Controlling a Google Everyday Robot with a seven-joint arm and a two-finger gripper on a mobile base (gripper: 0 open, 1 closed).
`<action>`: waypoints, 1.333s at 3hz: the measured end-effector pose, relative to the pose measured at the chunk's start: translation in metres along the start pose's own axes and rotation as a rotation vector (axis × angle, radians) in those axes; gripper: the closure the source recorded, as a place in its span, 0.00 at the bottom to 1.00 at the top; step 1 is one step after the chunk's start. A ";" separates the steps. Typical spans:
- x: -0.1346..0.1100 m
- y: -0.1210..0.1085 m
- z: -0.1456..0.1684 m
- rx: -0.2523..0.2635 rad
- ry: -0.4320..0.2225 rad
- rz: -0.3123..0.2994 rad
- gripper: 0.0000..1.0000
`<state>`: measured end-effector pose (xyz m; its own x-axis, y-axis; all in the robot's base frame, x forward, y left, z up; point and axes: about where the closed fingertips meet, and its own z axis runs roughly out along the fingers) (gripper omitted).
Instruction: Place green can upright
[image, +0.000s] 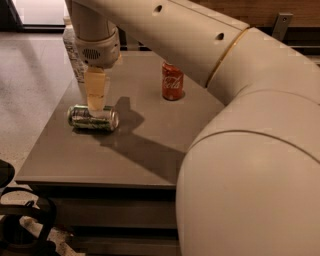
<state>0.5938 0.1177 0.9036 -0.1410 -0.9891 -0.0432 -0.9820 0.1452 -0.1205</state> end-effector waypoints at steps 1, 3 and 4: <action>-0.016 0.009 0.008 -0.004 0.014 0.008 0.00; -0.033 0.045 0.015 -0.028 0.004 0.012 0.00; -0.028 0.047 0.026 -0.040 -0.014 0.018 0.00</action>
Offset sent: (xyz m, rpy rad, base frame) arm -0.0677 0.0193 -0.0093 -0.0752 0.0845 -0.0381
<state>0.5551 0.1532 0.8732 -0.1569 -0.9859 -0.0585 -0.9837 0.1612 -0.0797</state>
